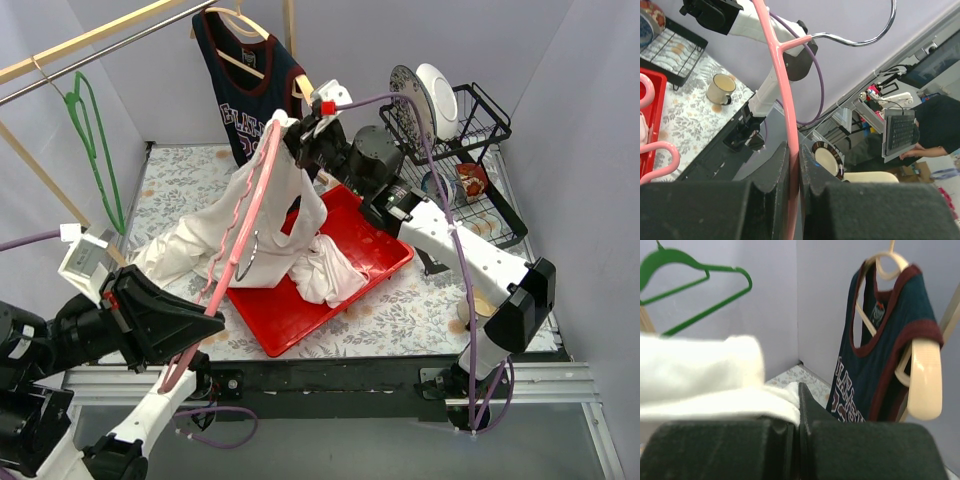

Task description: Remove the tank top from the hanger

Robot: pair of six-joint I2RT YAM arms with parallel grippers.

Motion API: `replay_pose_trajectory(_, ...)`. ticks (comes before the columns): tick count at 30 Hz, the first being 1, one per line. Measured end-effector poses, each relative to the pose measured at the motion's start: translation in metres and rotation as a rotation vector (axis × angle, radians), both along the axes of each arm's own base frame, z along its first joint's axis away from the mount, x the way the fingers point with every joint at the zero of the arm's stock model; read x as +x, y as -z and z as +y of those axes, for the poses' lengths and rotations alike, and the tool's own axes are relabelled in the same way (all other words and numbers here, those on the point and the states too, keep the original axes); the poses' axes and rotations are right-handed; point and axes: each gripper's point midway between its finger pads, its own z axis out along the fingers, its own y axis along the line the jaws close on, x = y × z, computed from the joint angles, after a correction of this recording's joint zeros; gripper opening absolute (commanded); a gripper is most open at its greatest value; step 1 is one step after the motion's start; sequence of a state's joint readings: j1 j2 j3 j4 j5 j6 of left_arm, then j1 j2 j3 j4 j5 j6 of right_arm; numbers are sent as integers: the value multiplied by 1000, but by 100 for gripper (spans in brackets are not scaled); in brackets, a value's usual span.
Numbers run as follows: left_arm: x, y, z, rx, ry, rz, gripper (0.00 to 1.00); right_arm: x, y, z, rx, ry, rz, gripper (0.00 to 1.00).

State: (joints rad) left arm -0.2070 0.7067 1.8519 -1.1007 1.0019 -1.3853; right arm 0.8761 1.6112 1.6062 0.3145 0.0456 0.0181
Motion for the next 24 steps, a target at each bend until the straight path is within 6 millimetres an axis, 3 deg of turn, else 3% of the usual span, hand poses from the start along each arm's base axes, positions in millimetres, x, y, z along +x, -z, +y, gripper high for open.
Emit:
replay_pose_trajectory(7, -11, -17, 4, -30, -17, -105, 0, -21, -66, 7, 68, -114, -97, 1)
replay_pose_trajectory(16, -35, -56, 19, -119, -113, -308, 0, -71, -117, 19, 159, -383, -178, 1)
replay_pose_trajectory(21, -47, -80, 35, -169, -232, -429, 0, -102, -173, 11, 298, -508, -287, 1)
replay_pose_trajectory(24, -38, -88, 44, -184, -319, -462, 0, -119, -212, -5, 384, -530, -385, 1)
